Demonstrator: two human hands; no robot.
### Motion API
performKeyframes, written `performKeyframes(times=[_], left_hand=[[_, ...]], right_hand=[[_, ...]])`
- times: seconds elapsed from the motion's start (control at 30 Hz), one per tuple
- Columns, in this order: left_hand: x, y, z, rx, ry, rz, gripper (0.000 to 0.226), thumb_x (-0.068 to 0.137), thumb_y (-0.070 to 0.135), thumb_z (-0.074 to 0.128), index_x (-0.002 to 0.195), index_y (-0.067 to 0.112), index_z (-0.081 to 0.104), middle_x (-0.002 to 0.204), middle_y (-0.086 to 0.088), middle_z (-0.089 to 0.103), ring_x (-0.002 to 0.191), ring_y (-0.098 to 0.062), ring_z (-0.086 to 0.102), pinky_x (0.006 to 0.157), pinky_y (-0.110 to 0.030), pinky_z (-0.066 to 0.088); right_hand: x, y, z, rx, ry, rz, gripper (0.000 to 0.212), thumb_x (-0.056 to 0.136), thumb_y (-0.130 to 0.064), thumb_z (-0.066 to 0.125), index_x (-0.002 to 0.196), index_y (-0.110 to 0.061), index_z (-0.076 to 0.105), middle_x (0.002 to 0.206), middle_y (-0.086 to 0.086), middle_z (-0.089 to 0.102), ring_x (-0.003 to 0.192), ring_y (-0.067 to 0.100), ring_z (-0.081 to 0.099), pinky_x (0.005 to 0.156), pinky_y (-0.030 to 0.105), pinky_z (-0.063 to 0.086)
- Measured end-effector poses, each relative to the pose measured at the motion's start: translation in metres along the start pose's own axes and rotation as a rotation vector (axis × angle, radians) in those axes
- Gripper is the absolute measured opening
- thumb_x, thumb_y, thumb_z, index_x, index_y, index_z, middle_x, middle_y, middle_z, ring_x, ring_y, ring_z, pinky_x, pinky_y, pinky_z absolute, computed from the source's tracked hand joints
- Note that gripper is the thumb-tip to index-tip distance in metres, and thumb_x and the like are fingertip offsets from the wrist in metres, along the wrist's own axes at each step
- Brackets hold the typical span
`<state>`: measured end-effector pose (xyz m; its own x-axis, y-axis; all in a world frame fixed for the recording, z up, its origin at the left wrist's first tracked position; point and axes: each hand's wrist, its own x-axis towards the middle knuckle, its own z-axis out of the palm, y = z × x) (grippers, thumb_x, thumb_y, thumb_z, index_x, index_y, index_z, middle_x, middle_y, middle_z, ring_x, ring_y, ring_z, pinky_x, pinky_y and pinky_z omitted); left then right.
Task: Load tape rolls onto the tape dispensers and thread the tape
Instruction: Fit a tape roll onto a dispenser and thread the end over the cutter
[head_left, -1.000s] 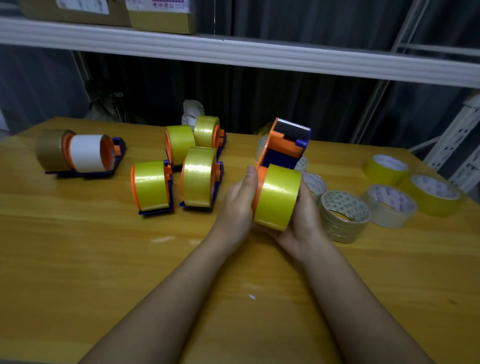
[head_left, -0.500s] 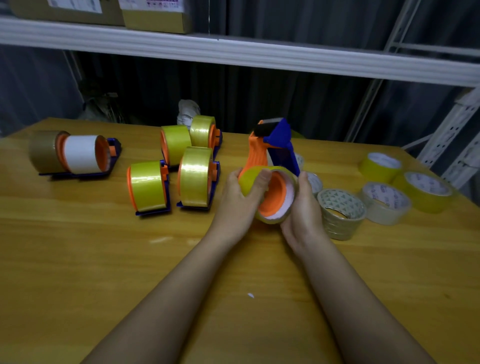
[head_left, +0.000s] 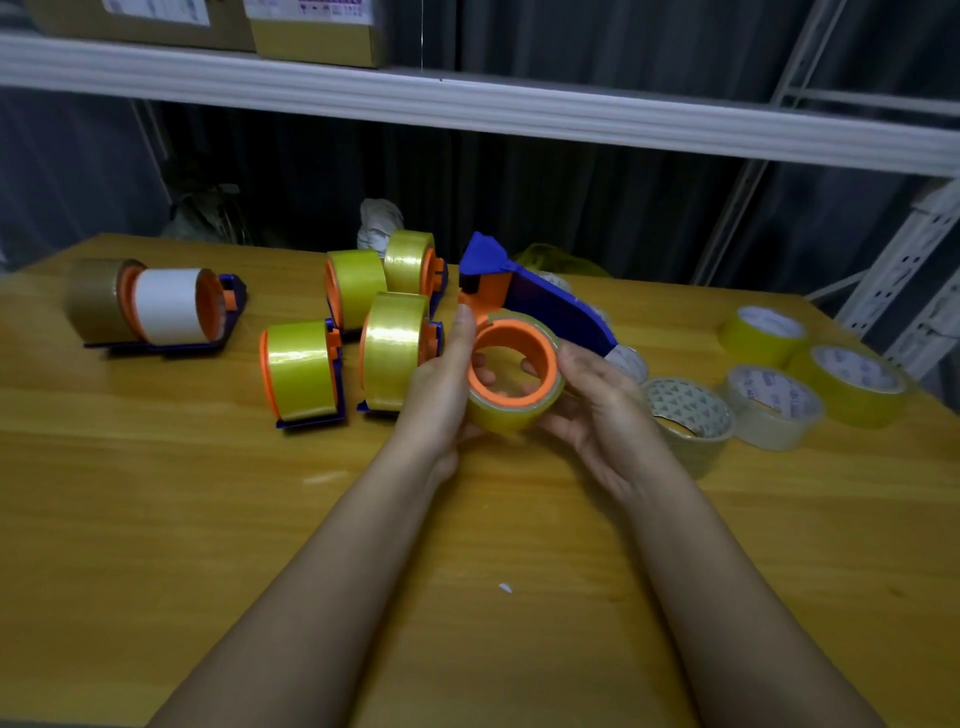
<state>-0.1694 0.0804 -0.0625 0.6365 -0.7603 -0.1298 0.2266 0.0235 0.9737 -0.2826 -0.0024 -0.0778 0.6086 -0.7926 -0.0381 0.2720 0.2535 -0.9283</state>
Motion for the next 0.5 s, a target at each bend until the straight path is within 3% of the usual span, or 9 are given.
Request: performKeyframes(times=[0.07,0.2,0.3,0.4,0.5], left_hand=[[-0.0007,-0.0012,0.0011,0.027,0.002,0.0,0.056,0.087,0.067,0.039,0.092,0.017,0.063,0.079,0.005,0.064,0.076,-0.009,0.063,0.066,-0.029,0.05],[-0.0004,-0.0005,0.0,0.022,-0.049,0.037,0.066,0.075,0.074,0.038,0.1,0.019,0.064,0.082,0.006,0.069,0.078,-0.011,0.068,0.086,-0.04,0.053],[0.0029,0.0007,-0.0016,-0.155,-0.175,0.021,0.082,0.073,0.076,0.033,0.119,0.015,0.061,0.105,-0.002,0.072,0.099,-0.018,0.069,0.093,-0.044,0.053],[0.0058,0.0004,-0.0007,-0.252,-0.231,0.019,0.055,0.097,0.048,0.034,0.129,0.009,0.053,0.122,-0.011,0.065,0.111,-0.022,0.064,0.09,-0.038,0.054],[0.0059,-0.0015,0.0006,-0.298,-0.251,0.023,0.035,0.101,0.029,0.035,0.12,0.01,0.058,0.113,-0.012,0.069,0.101,-0.02,0.068,0.081,-0.034,0.058]], right_hand=[[0.001,0.0013,-0.0008,-0.01,0.025,-0.015,0.043,0.094,-0.02,0.058,0.133,-0.004,0.053,0.118,0.013,0.068,0.111,0.025,0.065,0.093,0.048,0.054],[0.0012,0.001,0.0002,0.027,0.044,-0.056,0.04,0.095,-0.019,0.055,0.133,-0.008,0.051,0.113,0.01,0.07,0.108,0.026,0.066,0.091,0.048,0.054],[0.0022,0.0011,0.0005,0.073,0.05,-0.096,0.036,0.1,-0.022,0.046,0.132,-0.006,0.052,0.122,0.017,0.064,0.113,0.032,0.063,0.086,0.049,0.056],[0.0029,0.0044,0.0023,0.048,0.066,-0.113,0.035,0.104,-0.025,0.036,0.13,-0.009,0.053,0.126,0.015,0.062,0.115,0.029,0.061,0.082,0.045,0.058],[0.0028,0.0064,0.0015,-0.088,0.049,-0.118,0.032,0.105,-0.025,0.036,0.128,-0.014,0.055,0.123,0.012,0.063,0.115,0.028,0.061,0.085,0.045,0.057]])
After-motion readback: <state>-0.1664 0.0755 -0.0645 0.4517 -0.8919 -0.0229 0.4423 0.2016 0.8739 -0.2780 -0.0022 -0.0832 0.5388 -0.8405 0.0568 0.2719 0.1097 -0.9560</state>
